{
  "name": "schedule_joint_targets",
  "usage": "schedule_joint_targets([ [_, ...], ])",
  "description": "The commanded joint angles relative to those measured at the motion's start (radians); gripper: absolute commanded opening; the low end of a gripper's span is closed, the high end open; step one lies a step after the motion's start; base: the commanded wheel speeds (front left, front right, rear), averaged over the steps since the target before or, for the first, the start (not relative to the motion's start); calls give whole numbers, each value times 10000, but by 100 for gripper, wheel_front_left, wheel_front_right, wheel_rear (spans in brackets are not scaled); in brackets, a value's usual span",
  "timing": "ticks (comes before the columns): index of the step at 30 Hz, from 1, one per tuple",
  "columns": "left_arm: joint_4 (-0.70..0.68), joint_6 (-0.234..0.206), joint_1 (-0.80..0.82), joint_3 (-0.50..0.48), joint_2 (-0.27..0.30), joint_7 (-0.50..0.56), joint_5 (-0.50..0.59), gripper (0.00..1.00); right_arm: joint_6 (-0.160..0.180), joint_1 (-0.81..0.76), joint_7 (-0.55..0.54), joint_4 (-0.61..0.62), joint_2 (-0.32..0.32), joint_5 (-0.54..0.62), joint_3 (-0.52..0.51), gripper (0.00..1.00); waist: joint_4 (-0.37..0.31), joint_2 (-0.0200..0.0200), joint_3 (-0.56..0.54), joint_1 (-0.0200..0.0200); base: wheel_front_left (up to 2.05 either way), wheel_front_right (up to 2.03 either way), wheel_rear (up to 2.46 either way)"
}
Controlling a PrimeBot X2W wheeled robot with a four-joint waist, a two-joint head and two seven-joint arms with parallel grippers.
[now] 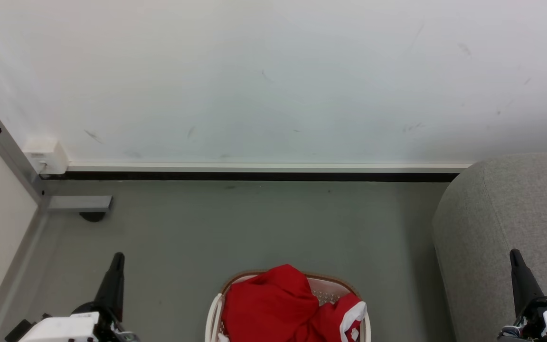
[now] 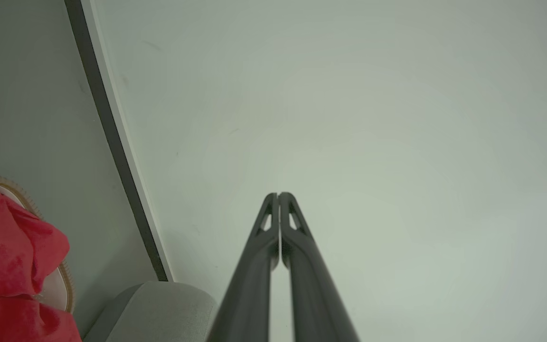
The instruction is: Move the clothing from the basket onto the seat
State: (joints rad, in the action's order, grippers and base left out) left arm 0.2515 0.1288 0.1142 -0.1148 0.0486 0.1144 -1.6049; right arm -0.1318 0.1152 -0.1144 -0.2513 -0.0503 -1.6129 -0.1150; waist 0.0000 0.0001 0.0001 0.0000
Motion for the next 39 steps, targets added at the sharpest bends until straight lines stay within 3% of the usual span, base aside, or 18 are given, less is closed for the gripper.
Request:
schedule_joint_targets([
  [1, 9, 44, 68, -19, 24, 41, -129, 0, 26, 44, -27, -8, -10, 48, -29, 0, 0, -1, 0, 0, 0, 0, 0],
  [17, 9, 44, 69, -19, 24, 41, -129, 0, 26, 44, -27, -8, -10, 48, -29, 0, 0, -1, 0, 0, 0, 0, 0],
  [18, 0, 0, 0, 0, 0, 0, 0, 100, 0, 0, 0, 0, 0, 0, 0, 100, 0, -1, 0, 0, 0, 0, 0],
  [31, -347, -13, -122, -99, -8, -351, 114, 100, 2, -32, 541, 255, 36, 129, 613, 100, -30, -1, 17, 0, 0, 0, 0],
  [39, -739, -8, -203, 232, 373, -896, 1249, 100, 3, 11, 908, 573, 27, 1108, 928, 100, -98, -1, 50, 0, 0, 0, 0],
])
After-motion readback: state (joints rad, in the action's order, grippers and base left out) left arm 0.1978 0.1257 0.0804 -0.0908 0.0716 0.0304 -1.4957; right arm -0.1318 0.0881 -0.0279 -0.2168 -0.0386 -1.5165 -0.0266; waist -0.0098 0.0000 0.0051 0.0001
